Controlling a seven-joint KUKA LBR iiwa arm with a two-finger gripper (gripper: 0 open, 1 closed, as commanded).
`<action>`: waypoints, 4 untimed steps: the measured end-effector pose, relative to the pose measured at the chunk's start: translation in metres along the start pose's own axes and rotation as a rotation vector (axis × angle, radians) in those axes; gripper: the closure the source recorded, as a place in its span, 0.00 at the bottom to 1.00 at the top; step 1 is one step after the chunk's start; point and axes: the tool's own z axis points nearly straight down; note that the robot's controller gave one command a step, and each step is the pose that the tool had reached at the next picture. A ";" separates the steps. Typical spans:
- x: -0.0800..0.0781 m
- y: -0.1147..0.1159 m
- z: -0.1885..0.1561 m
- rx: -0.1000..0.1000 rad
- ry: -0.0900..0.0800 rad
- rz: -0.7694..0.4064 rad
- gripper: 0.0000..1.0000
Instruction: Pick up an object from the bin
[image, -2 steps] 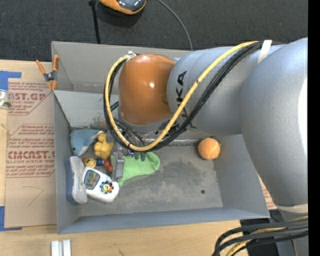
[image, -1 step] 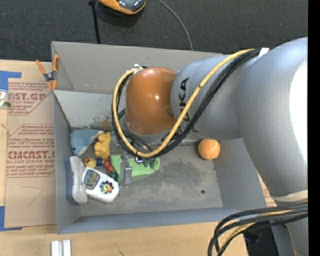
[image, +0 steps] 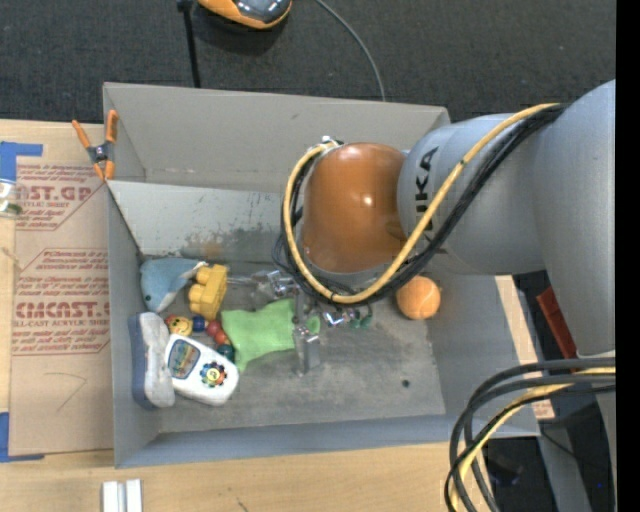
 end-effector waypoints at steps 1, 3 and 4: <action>0.006 -0.019 0.002 0.001 0.000 0.082 0.00; -0.003 -0.009 0.057 -0.001 -0.002 0.037 1.00; -0.003 -0.009 0.057 -0.001 -0.002 0.036 1.00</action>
Offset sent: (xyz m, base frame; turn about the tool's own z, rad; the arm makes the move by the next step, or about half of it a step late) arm 0.0122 -0.0040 -0.0576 -0.0932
